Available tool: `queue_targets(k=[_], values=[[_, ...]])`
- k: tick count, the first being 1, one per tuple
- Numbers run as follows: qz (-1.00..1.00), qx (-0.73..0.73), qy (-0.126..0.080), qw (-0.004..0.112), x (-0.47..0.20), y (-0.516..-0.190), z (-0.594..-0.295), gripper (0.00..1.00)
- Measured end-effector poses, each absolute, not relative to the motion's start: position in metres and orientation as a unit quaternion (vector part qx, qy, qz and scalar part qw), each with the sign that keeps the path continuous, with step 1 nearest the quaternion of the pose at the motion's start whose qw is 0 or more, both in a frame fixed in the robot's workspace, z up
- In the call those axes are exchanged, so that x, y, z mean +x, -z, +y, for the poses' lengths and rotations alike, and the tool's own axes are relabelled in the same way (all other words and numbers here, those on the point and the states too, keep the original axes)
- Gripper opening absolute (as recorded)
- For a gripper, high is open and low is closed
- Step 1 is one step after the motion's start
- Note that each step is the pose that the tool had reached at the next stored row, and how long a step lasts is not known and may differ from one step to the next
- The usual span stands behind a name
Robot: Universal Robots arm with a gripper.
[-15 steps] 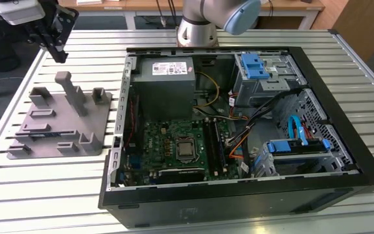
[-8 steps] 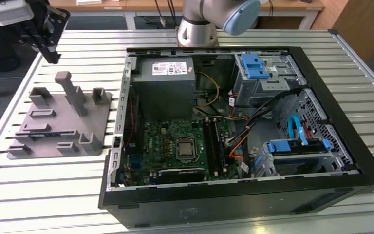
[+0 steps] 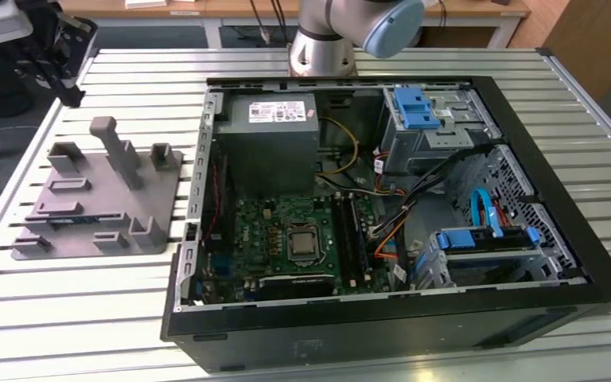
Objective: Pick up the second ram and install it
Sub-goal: 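Reach for the second ram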
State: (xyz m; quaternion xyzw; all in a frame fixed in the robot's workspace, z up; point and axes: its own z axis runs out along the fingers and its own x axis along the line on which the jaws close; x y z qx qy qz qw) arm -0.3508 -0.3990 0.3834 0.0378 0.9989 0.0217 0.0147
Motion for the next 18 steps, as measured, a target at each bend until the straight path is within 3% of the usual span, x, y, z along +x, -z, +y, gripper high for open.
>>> queue_targets(k=[9,14,18], values=[[0.999,0.038,-0.022,0.015,-0.369,-0.372,-0.401,0.1],[0.999,0.038,-0.021,-0.005,-0.37,-0.368,-0.402,0.1],[0.999,0.036,-0.021,-0.007,-0.378,-0.365,-0.404,0.1]])
